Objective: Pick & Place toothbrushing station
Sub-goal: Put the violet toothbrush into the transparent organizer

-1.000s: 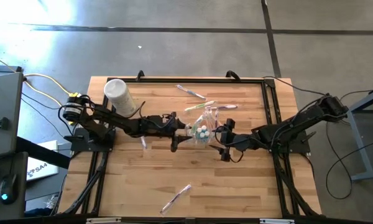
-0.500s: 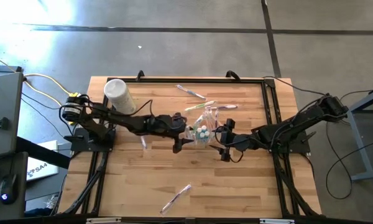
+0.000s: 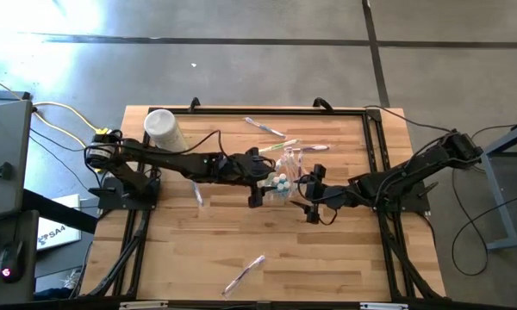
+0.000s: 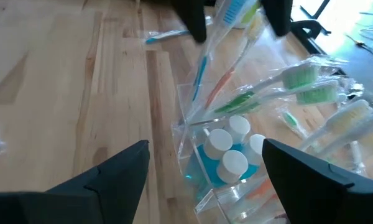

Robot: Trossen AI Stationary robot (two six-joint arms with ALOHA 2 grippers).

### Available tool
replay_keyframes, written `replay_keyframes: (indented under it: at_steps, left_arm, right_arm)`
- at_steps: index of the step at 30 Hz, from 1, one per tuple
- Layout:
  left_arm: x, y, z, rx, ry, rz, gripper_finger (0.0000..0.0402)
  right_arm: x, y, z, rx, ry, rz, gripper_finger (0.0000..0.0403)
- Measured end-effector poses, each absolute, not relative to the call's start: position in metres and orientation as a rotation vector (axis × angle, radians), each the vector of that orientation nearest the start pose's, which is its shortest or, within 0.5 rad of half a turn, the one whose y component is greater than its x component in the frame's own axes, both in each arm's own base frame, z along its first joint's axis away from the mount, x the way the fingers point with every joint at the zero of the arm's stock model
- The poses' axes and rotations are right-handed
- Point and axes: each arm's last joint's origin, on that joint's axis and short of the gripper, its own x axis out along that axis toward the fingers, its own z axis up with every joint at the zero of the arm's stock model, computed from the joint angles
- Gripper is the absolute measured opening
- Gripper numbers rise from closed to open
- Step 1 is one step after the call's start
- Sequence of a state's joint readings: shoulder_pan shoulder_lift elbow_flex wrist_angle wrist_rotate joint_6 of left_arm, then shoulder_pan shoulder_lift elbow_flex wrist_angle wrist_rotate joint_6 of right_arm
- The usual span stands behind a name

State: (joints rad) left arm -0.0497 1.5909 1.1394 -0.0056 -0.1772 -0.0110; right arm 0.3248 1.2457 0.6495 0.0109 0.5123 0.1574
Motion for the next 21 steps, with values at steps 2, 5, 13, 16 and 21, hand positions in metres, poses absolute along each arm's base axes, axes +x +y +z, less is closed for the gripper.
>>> replay_keyframes:
  at_steps: [2,5,13,16,21]
  left_arm:
    - [0.360,-0.015,0.283,0.060,0.463,0.120,0.0260]
    - [0.360,-0.022,0.298,0.080,0.512,0.097,0.0260]
    - [0.347,-0.066,0.330,0.057,0.654,-0.081,0.0260]
    - [0.341,-0.088,0.330,0.017,0.665,-0.149,0.0260]
    - [0.338,-0.121,0.322,0.009,0.696,-0.222,0.0260]
  right_arm:
    - [0.241,0.067,0.214,-0.078,0.524,-0.200,0.0305]
    - [0.241,0.068,0.214,-0.070,0.529,-0.171,0.0305]
    - [0.241,0.068,0.214,-0.048,0.534,-0.164,0.0305]
    - [0.241,0.068,0.213,-0.036,0.536,-0.162,0.0305]
    - [0.241,0.068,0.214,-0.032,0.525,-0.162,0.0305]
